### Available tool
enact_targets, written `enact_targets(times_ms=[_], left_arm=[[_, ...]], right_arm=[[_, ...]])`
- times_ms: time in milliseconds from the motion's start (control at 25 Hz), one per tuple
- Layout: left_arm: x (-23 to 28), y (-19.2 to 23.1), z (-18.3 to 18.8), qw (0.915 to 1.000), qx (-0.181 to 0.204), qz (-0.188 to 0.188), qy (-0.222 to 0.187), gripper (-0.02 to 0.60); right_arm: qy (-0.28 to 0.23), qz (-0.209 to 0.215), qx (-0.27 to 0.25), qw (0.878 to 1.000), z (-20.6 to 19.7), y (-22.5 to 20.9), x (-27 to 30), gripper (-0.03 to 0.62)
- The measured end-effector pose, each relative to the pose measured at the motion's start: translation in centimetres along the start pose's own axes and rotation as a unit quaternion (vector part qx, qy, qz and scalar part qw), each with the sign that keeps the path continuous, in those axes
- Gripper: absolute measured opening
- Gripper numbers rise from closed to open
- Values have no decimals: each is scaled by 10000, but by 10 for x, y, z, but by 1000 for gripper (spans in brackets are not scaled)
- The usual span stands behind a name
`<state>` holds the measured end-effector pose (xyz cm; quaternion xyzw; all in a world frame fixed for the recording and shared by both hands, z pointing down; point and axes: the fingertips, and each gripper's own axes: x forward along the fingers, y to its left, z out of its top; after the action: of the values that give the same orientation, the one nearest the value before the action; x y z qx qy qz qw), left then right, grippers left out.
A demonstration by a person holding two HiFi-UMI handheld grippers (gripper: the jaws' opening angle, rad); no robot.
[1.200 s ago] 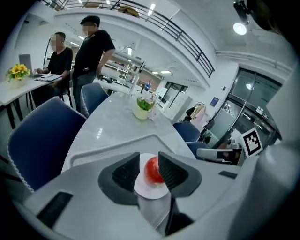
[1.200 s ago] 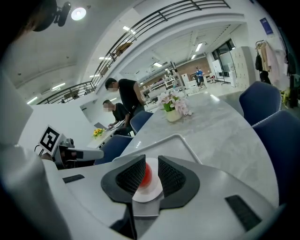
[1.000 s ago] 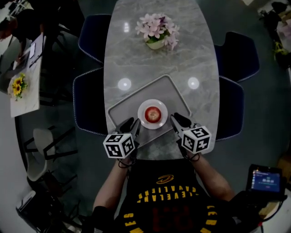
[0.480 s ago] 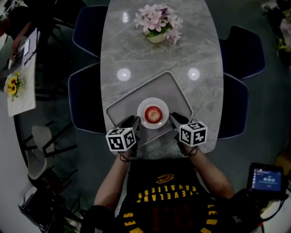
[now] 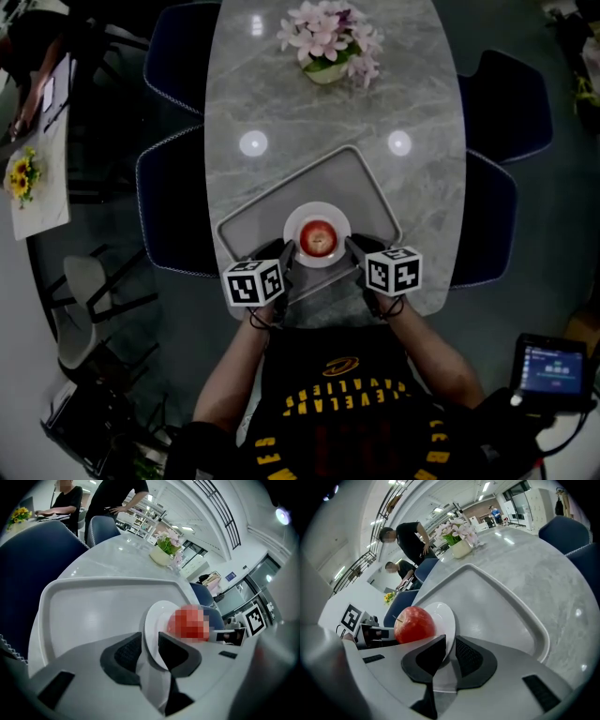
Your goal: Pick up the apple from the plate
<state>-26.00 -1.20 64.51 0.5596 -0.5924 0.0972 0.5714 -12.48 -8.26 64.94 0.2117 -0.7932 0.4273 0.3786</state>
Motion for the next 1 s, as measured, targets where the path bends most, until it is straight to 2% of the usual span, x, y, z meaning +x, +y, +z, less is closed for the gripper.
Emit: enact_targets(times_ms=[280,360,480,640,880,1000], left_arm=[[0,0,-3,9999,46,35,147,110],[0,0,-4,9998,-18,90,191,72],[2,0,-4,9996,-76,131,226,72],[6,-1,-4,9995,-113,78,278,71],[7,-1,-2,9994,-135,67,309,63],[8,-3,-1,9990,-313,-75,315,58]], right_arm=[[27,104,276,9996,0,6,1,66],[14,77,352,9993,1,5,1,56],[3,153,593,9981,3,3,2,41],[-8,309,947,9950,6,0,3,35],[40,355,1150,9927,1,-2,5,34],[40,398,1226,9917,0,-5,4,34]])
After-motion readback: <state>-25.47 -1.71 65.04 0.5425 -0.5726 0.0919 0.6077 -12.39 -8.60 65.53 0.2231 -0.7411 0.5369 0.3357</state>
